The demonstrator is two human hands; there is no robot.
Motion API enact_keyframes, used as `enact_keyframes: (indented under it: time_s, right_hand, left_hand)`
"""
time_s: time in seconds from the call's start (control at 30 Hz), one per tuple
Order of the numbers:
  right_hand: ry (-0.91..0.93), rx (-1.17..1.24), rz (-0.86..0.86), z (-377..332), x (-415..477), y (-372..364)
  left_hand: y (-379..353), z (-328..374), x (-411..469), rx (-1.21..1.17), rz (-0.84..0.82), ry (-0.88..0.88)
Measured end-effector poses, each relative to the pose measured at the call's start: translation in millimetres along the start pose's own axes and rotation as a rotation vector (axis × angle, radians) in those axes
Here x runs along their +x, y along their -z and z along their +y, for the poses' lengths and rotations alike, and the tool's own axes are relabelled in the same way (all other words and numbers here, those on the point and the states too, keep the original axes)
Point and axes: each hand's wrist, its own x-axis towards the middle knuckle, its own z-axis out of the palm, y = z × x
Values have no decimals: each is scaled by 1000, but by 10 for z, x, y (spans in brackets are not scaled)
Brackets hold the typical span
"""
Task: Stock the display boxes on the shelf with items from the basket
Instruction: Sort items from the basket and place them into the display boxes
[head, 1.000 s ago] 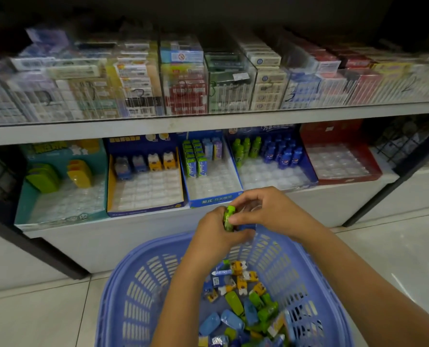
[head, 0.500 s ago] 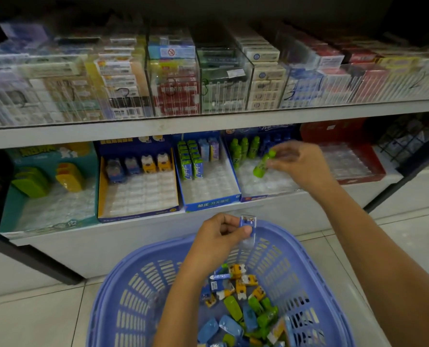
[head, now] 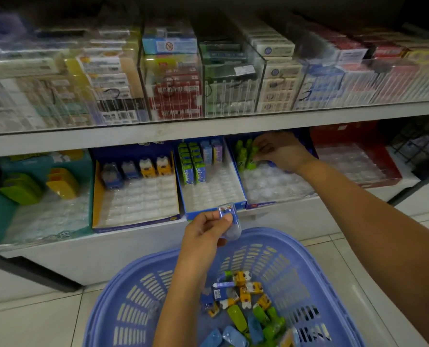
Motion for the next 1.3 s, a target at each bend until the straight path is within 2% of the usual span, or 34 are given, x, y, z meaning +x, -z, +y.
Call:
enact_keyframes:
  time_s: [0.23, 0.33, 0.43, 0.53, 0.6, 0.7, 0.77, 0.83, 0.97, 1.1, 1.2, 1.3]
  right_hand:
    - [-37, -168, -18, -165, -2, -22]
    - [-82, -328, -82, -257, -5, -13]
    - [-97, -347, 14, -292, -132, -90]
    - [-78, -147, 193, -355, -484, -270]
    - [-58, 174, 152, -470, -797, -430]
    - [-61, 670, 0, -722, -1221, -624]
    - [-53, 780, -4, -845, -1356, -719]
    - [-64, 786, 51, -928, -1384, -790]
    - [-67, 769, 80, -1055, -1332, -894]
    - [-1, 677, 118, -1252, -1180, -939]
    - [95, 503, 130, -1468, -965, -1017]
    - [190, 336, 128, -1687, -626, -1192]
  left_hand:
    - [-83, 44, -47, -273, -58, 31]
    - [-104, 85, -116, -344, -63, 19]
    - [-74, 127, -189, -395, -49, 13]
    - [-5, 162, -218, -416, 23, 9]
    - [39, 185, -219, -473, 65, -16]
    - [90, 216, -220, -524, 119, -94]
    - [121, 215, -237, -498, 129, -157]
    - [163, 212, -257, -452, 133, -192]
    - [317, 238, -273, -197, 213, -273]
    - [684, 279, -265, 403, 441, -469]
    - [1030, 240, -209, 905, 482, -376]
    - [1209, 155, -192, 1146, 371, -269]
